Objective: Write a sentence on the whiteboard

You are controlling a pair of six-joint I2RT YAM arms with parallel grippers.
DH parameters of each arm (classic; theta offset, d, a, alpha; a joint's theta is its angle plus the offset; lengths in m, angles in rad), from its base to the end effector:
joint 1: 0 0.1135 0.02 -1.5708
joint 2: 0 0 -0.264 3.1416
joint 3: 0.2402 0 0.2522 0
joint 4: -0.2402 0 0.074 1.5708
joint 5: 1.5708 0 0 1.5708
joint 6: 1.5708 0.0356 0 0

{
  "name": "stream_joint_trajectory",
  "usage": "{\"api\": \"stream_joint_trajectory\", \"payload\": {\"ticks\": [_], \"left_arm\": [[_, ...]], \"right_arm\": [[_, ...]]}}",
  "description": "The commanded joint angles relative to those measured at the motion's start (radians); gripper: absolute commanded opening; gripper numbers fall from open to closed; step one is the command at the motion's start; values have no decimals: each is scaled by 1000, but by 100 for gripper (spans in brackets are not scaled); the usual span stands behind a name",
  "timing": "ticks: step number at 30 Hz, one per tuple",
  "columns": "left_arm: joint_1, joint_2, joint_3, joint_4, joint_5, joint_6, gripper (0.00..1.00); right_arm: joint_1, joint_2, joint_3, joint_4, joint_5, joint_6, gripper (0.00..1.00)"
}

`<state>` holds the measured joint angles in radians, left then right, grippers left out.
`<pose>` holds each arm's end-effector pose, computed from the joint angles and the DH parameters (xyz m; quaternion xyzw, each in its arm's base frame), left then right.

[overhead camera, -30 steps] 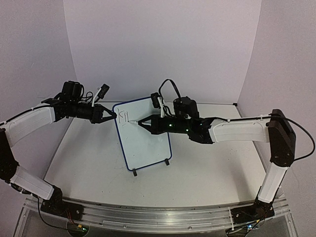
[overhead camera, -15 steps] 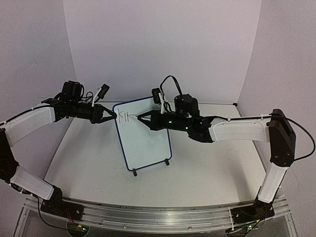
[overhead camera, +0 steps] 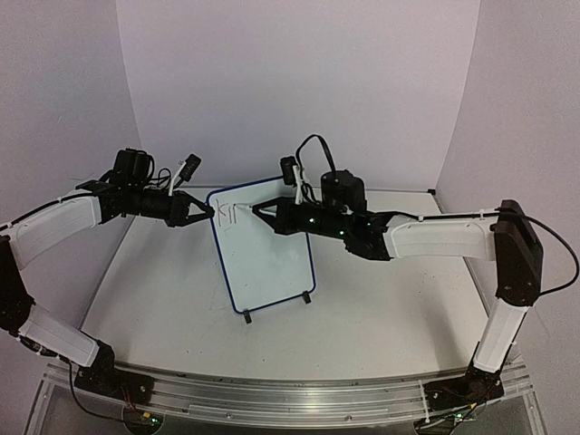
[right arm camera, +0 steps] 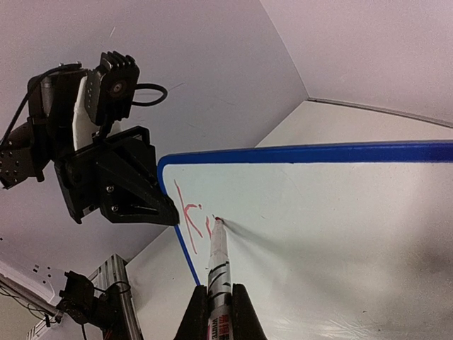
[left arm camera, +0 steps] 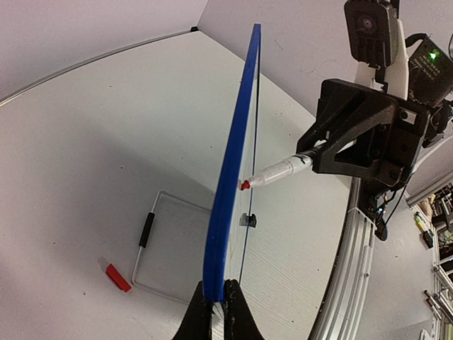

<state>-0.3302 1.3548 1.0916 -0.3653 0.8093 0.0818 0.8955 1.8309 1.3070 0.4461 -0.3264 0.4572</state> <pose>0.2710 -0.1201 0.3076 0.3425 0.7652 -0.3998 0.3706 0.2645 0.3485 0.2897 -0.2652 0.6830 0.5124 0.4479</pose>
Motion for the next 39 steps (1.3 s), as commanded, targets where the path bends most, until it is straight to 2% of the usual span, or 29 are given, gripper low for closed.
{"api": "stream_joint_trajectory", "payload": {"ticks": [1,39], "left_arm": [[-15,-12,2,-54,-36,59,0],[-21,-14,4,-58,-41,62,0]], "right_arm": [[-6,-35,-12,27,74,0,0],[-7,-62,-115,5,37,30,0]]}}
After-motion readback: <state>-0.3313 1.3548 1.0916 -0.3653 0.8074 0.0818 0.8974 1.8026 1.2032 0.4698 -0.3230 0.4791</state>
